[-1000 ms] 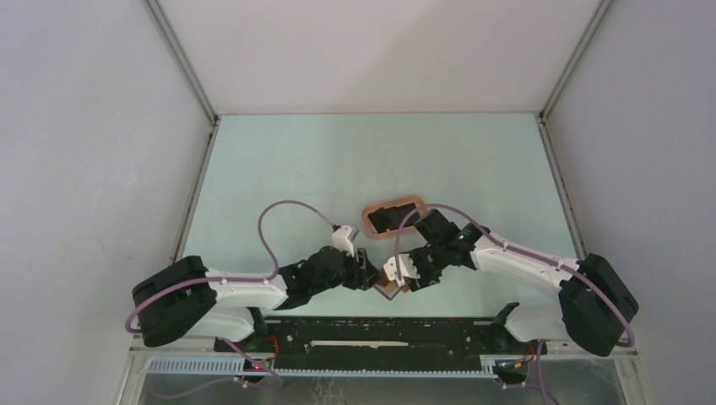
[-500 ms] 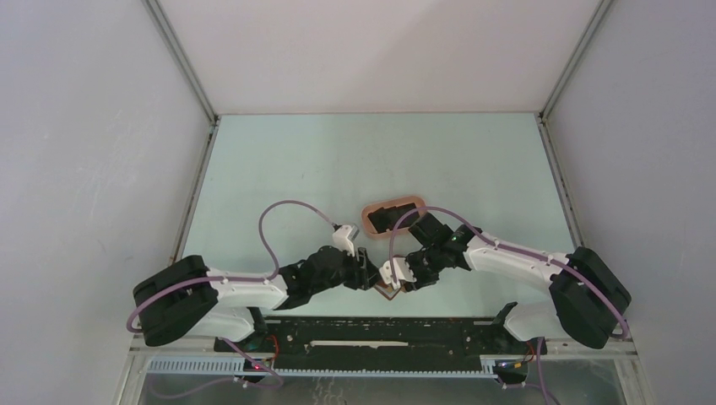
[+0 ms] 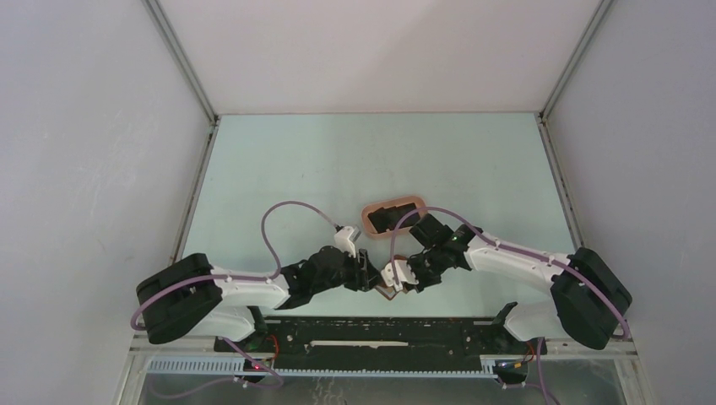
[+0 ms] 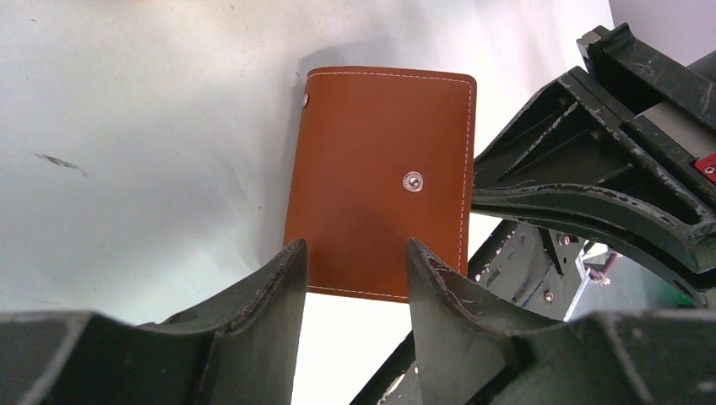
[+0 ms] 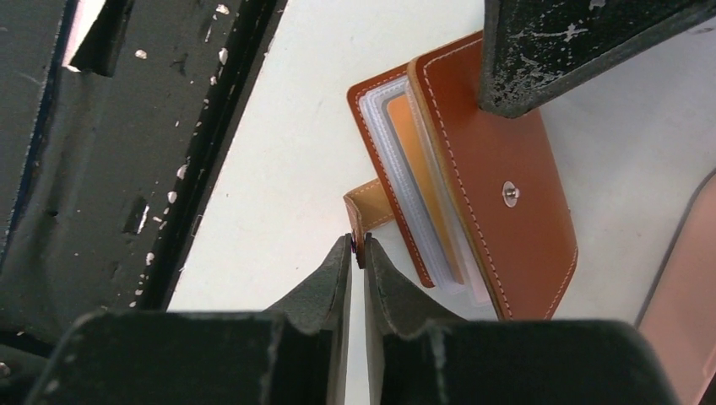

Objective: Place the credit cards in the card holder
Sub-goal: Close the card holder at the center of the board.

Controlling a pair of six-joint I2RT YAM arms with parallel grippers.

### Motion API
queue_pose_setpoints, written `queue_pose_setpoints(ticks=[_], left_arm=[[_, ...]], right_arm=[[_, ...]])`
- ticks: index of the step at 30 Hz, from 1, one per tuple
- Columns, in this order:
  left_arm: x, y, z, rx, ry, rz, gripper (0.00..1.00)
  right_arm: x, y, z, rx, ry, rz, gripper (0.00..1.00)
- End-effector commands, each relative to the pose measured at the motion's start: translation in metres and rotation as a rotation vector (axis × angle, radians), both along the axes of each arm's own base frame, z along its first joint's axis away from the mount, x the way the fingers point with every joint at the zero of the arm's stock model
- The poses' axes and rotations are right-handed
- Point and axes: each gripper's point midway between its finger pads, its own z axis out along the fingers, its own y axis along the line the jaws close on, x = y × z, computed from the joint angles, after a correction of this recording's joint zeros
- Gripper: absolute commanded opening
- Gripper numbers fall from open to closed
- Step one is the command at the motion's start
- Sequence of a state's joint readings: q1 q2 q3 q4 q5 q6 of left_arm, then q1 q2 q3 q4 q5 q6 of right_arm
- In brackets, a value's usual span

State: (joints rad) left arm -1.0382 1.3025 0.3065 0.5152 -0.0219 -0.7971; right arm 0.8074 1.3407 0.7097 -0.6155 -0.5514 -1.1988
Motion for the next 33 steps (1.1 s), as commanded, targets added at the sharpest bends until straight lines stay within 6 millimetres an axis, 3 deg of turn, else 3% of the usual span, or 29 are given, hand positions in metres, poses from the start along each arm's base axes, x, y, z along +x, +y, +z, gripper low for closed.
queue_pose_setpoints(ticks=[1, 9, 17, 24, 33], left_arm=[[0.002, -0.005, 0.011, -0.047, -0.011, -0.005, 0.51], [-0.005, -0.014, 0.015, -0.06, -0.004, -0.066, 0.49], [-0.011, -0.023, 0.002, -0.029, 0.043, -0.11, 0.44], [-0.017, -0.032, -0.01, -0.007, 0.087, -0.146, 0.4], [-0.021, -0.044, 0.001, 0.004, 0.066, -0.196, 0.41]], right_arm=[[-0.001, 0.007, 0.019, 0.051, -0.019, 0.033, 0.14], [-0.004, 0.004, 0.024, 0.064, -0.026, 0.055, 0.05], [-0.012, 0.001, 0.03, 0.088, -0.018, 0.099, 0.0], [-0.013, 0.001, 0.028, 0.084, -0.017, 0.106, 0.0], [-0.007, 0.004, 0.027, 0.084, -0.03, 0.08, 0.0]])
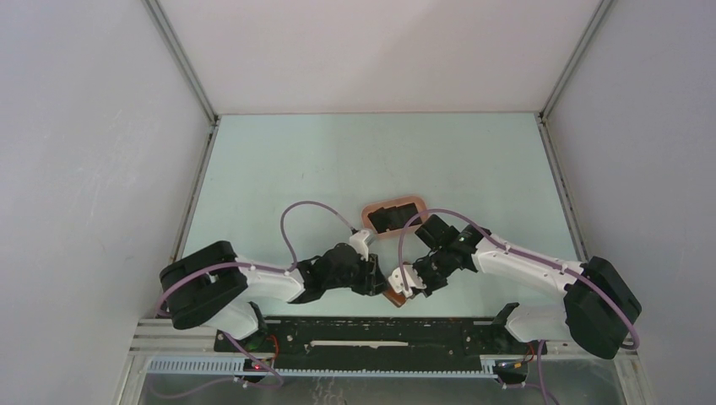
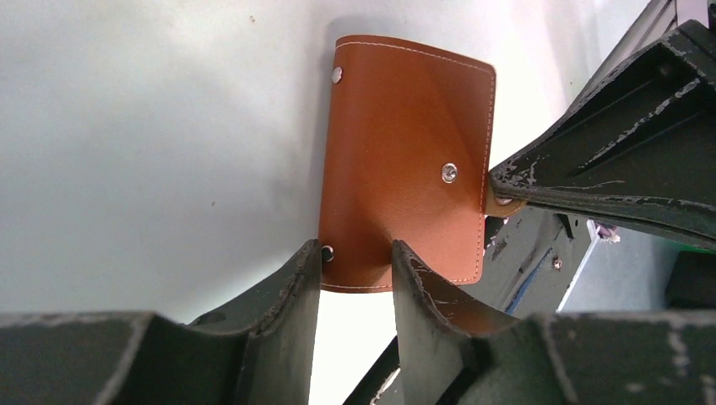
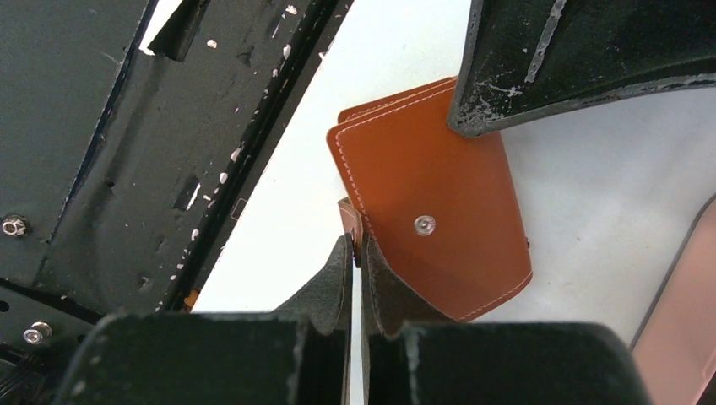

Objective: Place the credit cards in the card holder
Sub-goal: Close the card holder at the center of the board.

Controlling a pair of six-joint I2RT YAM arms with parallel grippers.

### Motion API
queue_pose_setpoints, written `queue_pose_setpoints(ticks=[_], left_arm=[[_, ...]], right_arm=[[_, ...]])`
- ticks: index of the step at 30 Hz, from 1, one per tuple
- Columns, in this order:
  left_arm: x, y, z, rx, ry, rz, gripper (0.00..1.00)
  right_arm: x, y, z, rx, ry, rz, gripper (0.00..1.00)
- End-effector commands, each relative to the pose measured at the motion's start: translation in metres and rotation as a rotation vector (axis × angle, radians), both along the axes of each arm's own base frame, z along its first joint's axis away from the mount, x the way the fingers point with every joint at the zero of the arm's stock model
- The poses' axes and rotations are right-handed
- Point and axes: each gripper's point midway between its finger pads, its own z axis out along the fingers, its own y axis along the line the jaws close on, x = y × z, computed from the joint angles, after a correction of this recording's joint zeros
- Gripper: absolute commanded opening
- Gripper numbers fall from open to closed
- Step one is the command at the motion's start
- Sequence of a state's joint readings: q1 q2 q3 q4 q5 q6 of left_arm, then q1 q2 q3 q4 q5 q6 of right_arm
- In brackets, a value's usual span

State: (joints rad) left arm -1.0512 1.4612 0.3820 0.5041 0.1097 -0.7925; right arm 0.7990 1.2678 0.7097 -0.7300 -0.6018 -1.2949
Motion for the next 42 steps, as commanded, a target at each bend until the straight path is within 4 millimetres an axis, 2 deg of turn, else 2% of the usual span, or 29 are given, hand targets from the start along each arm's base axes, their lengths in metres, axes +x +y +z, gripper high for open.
queue_pose_setpoints(ticks=[1, 8, 15, 20, 23, 28, 36, 42], left_arm=[[-0.002, -0.027, 0.024, -0.052, -0.027, -0.075, 0.4], [-0.009, -0.041, 0.02, -0.057, -0.008, -0.122, 0.4], [-0.011, -0.044, 0.022, -0.091, 0.004, -0.123, 0.4], [-0.01, -0.041, 0.01, -0.067, 0.029, -0.102, 0.39], [-0.01, -0.04, 0.002, -0.055, 0.048, -0.086, 0.33], [-0.01, -0.036, -0.005, -0.034, 0.069, -0.066, 0.29], [-0.014, -0.036, -0.002, -0.043, 0.081, -0.072, 0.28], [-0.02, -0.043, 0.004, -0.059, 0.086, -0.093, 0.28]], right_arm=[[0.012, 0.013, 0.012, 0.053, -0.039, -0.013, 0.0], [0.021, 0.014, 0.002, 0.017, -0.044, -0.058, 0.0], [0.027, 0.012, -0.005, 0.0, -0.069, -0.07, 0.0], [0.035, 0.012, -0.002, 0.016, -0.104, -0.093, 0.02], [0.04, 0.01, 0.001, 0.031, -0.115, -0.106, 0.04], [0.034, 0.006, 0.009, 0.085, -0.112, -0.056, 0.1], [0.04, -0.001, 0.004, 0.097, -0.179, 0.012, 0.04], [0.043, 0.004, 0.008, 0.135, -0.21, 0.033, 0.05]])
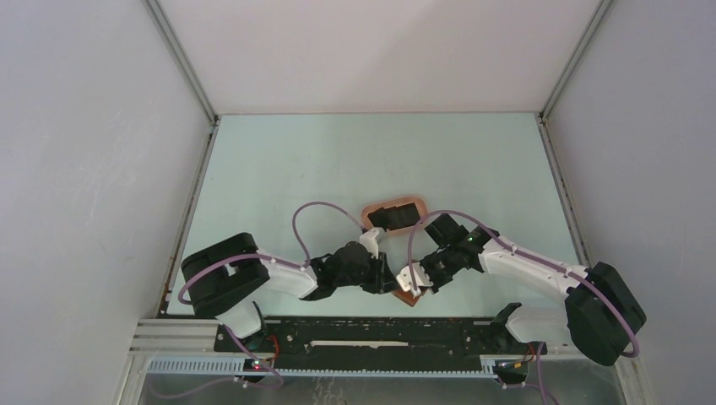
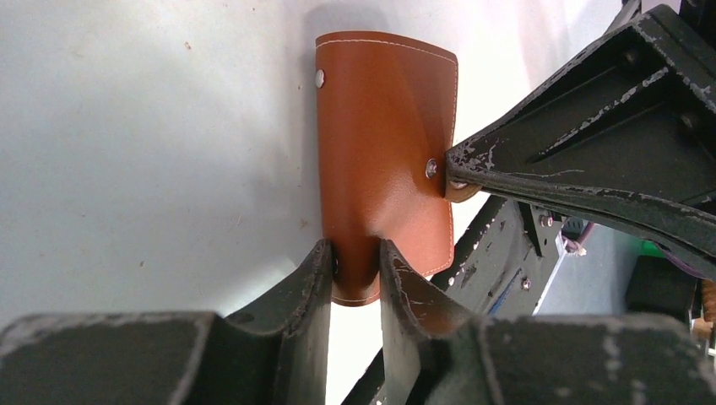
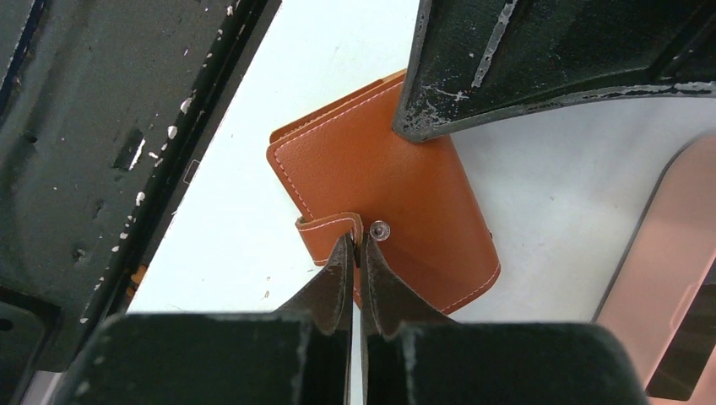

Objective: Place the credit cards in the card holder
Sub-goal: Close the card holder at the center of the board.

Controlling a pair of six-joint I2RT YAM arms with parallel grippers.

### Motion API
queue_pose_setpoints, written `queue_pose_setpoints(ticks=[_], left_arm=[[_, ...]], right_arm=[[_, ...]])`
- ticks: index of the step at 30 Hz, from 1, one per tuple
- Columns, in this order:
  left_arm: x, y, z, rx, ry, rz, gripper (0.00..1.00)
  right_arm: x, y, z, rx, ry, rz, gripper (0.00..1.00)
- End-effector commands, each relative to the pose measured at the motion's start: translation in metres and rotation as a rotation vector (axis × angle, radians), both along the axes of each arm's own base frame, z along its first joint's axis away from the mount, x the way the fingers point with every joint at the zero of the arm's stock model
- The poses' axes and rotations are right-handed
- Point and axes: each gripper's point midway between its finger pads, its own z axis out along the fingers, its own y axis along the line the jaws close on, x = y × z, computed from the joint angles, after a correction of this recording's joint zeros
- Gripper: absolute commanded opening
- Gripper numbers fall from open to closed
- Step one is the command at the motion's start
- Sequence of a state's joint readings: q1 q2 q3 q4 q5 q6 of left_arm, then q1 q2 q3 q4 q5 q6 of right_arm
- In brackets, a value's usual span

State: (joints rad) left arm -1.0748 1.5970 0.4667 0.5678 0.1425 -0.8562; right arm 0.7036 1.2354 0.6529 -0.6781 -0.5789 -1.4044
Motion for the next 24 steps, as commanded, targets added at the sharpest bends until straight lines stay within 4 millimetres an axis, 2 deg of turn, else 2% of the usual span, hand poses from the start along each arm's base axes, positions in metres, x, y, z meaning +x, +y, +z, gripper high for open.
queue_pose_setpoints(ticks=[1, 5, 9, 13, 24], left_arm=[[-0.02, -0.013, 0.006, -0.024, 0.026, -0.08, 0.28], [-0.022, -0.014, 0.007, -0.032, 0.029, -0.078, 0.28], [-0.024, -0.013, 0.007, -0.046, 0.041, -0.069, 0.28], [-0.027, -0.012, 0.007, -0.071, 0.057, -0.055, 0.28], [-0.037, -0.018, 0.012, -0.147, 0.096, -0.034, 0.27]], right_arm=[[0.018, 0.019, 0.014, 0.104, -0.108, 0.052, 0.05], [0.021, 0.017, 0.008, 0.083, -0.096, 0.032, 0.12], [0.023, 0.016, 0.008, 0.086, -0.083, 0.006, 0.25], [0.025, 0.016, 0.011, 0.096, -0.08, -0.015, 0.32], [0.025, 0.012, 0.01, 0.105, -0.029, -0.063, 0.33]])
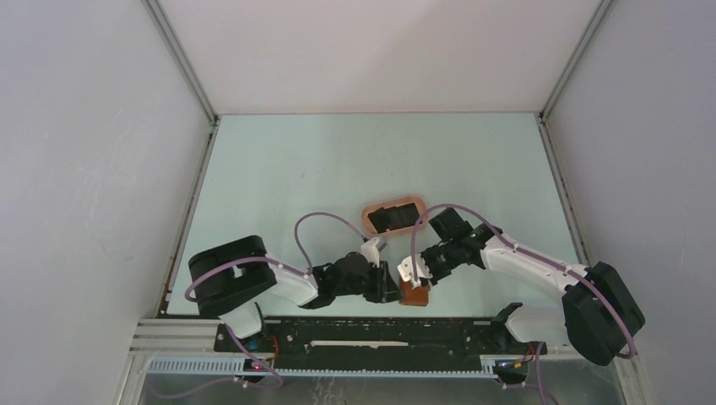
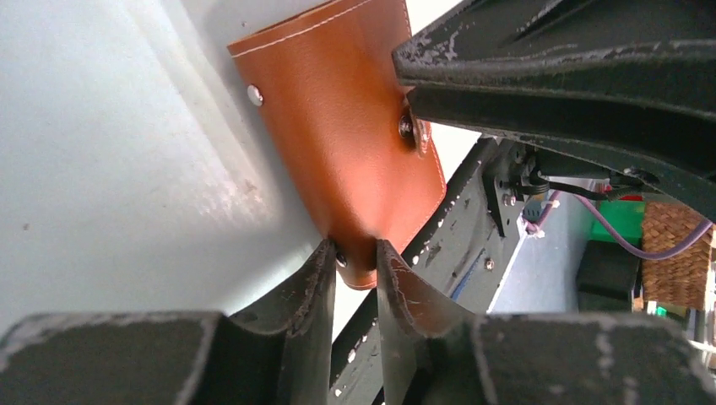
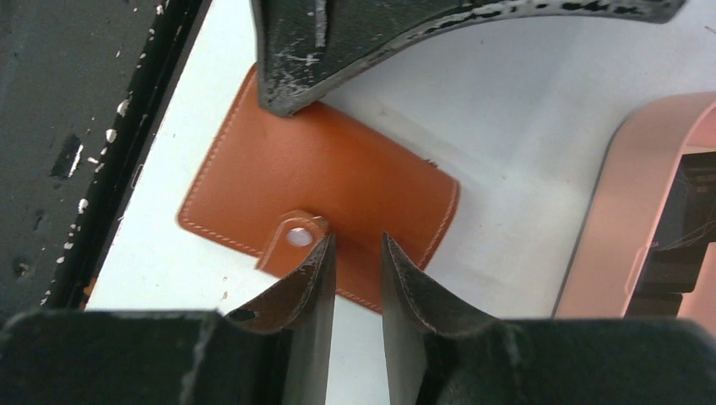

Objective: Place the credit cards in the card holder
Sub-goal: Close the card holder at the center of the board.

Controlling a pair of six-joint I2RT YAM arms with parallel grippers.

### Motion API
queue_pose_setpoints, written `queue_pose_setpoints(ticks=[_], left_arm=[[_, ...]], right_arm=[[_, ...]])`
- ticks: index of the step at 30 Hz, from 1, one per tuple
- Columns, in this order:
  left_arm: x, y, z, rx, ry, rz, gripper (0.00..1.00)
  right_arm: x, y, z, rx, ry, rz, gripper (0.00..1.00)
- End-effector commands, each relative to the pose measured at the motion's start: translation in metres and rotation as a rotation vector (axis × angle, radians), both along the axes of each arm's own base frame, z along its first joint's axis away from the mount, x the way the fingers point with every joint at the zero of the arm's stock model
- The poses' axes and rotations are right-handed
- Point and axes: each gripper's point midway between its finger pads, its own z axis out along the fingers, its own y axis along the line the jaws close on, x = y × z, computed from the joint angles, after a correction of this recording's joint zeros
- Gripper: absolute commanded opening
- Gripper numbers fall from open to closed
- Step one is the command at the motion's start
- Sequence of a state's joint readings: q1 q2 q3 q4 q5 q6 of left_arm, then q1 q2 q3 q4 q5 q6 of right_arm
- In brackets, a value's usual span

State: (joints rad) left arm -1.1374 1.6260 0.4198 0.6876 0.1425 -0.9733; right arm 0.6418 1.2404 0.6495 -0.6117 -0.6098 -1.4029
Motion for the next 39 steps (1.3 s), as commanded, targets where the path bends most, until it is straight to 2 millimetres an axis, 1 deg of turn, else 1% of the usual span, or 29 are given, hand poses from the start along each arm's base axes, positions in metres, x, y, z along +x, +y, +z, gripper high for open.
queue_pose_setpoints(ticks=[1, 6, 9, 12, 14, 18, 20, 22, 25, 27, 28, 29, 31, 34, 37, 39], left_arm=[[-0.013, -0.01, 0.014, -0.089, 0.02, -0.031, 0.27], [-0.016, -0.018, 0.021, -0.143, 0.035, -0.034, 0.27], [-0.015, -0.018, 0.019, -0.153, 0.044, -0.015, 0.28], [-0.011, -0.013, 0.018, -0.15, 0.04, 0.018, 0.3], [-0.009, -0.012, 0.022, -0.158, 0.029, 0.028, 0.31], [-0.005, -0.009, 0.031, -0.168, -0.007, 0.038, 0.34], [-0.004, -0.006, 0.036, -0.168, -0.033, 0.041, 0.35], [-0.001, -0.003, 0.043, -0.172, -0.071, 0.044, 0.36], [0.006, 0.002, 0.054, -0.152, -0.155, 0.048, 0.36], [0.016, 0.006, 0.058, -0.095, -0.235, 0.057, 0.36], [0.023, 0.012, 0.055, -0.034, -0.267, 0.074, 0.37], [0.03, 0.015, 0.055, 0.004, -0.3, 0.086, 0.37], [0.045, 0.019, 0.058, 0.051, -0.342, 0.106, 0.39], [0.068, 0.025, 0.057, 0.098, -0.346, 0.147, 0.46], [0.083, 0.023, 0.055, 0.095, -0.324, 0.156, 0.48], [0.09, 0.019, 0.053, 0.095, -0.313, 0.158, 0.51]], right_arm=[[0.005, 0.009, 0.005, 0.045, 0.001, -0.012, 0.32], [0.004, 0.009, 0.001, 0.026, 0.022, -0.016, 0.25], [0.004, 0.011, 0.005, 0.039, 0.038, -0.03, 0.24], [0.006, 0.014, 0.025, 0.107, 0.069, -0.076, 0.25], [0.007, 0.015, 0.042, 0.156, 0.095, -0.11, 0.27], [-0.001, 0.009, 0.073, 0.247, 0.158, -0.162, 0.38], [-0.007, 0.003, 0.081, 0.269, 0.19, -0.187, 0.42], [-0.012, -0.003, 0.086, 0.272, 0.231, -0.226, 0.43], [-0.02, -0.013, 0.083, 0.244, 0.286, -0.263, 0.43], [-0.025, -0.02, 0.079, 0.223, 0.306, -0.26, 0.4], [-0.029, -0.023, 0.076, 0.216, 0.293, -0.219, 0.37], [-0.036, -0.026, 0.071, 0.202, 0.308, -0.193, 0.34], [-0.052, -0.027, 0.063, 0.2, 0.29, -0.061, 0.29], [-0.074, -0.027, 0.051, 0.143, 0.299, 0.069, 0.21], [-0.089, -0.025, 0.033, 0.038, 0.281, 0.174, 0.16], [-0.095, -0.025, 0.019, -0.04, 0.264, 0.221, 0.1]])
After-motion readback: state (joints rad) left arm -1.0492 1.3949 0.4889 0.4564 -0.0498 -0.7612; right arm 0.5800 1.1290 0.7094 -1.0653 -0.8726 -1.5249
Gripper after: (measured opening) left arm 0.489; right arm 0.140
